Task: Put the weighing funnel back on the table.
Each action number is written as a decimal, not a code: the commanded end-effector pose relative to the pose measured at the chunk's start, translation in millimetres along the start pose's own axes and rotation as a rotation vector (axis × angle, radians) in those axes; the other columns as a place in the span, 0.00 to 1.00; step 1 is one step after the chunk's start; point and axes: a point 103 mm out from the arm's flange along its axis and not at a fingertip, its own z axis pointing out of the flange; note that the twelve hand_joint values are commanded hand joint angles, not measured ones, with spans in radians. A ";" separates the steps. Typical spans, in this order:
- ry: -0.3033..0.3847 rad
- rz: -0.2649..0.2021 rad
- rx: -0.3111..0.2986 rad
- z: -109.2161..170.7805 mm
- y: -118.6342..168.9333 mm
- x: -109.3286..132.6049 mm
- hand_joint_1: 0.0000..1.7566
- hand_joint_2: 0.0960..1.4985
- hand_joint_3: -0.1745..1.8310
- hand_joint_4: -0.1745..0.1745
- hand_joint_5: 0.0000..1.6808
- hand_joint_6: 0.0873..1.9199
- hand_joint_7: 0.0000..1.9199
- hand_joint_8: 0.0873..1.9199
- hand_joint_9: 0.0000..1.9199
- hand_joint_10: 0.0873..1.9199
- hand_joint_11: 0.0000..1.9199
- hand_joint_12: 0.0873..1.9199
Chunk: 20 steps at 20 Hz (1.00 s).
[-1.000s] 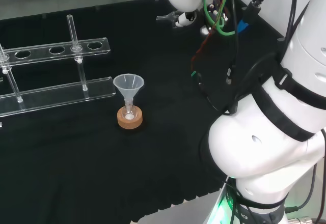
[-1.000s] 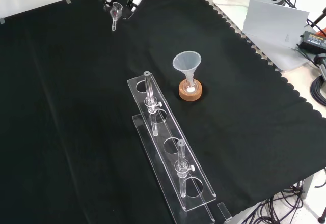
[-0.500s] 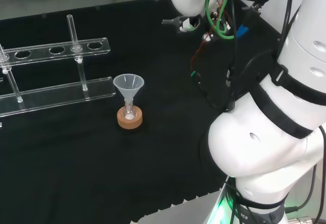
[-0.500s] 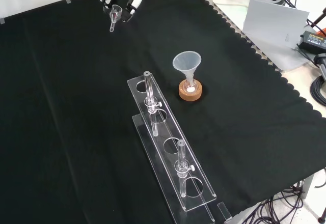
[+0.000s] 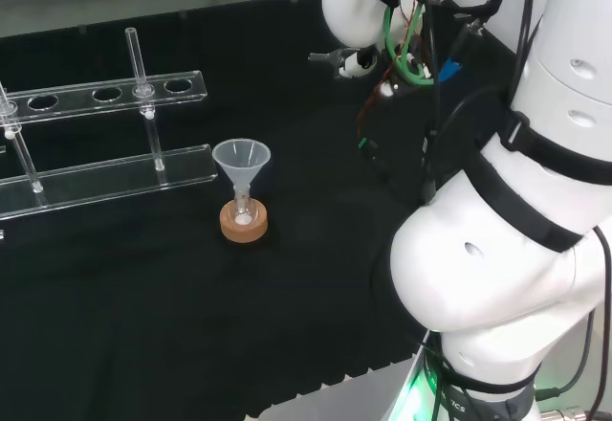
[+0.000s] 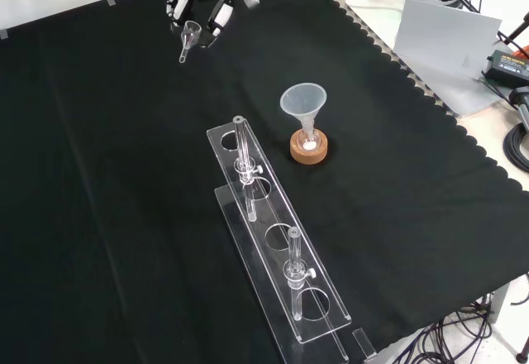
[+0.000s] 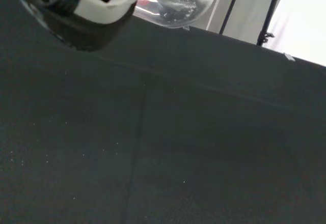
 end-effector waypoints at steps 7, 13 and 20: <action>0.040 0.037 0.043 46.7 -1.4 4.6 0.64 0.46 0.31 1.00 0.81 0.19 0.89 0.00 0.65 0.01 0.00 0.77; 0.045 0.036 0.072 63.0 -1.9 11.3 0.64 0.46 0.31 1.00 0.81 0.19 0.89 0.00 0.65 0.01 0.00 0.77; 0.098 0.087 0.127 85.8 -9.4 0.2 0.64 0.46 0.31 1.00 0.81 0.19 0.89 0.00 0.65 0.01 0.00 0.77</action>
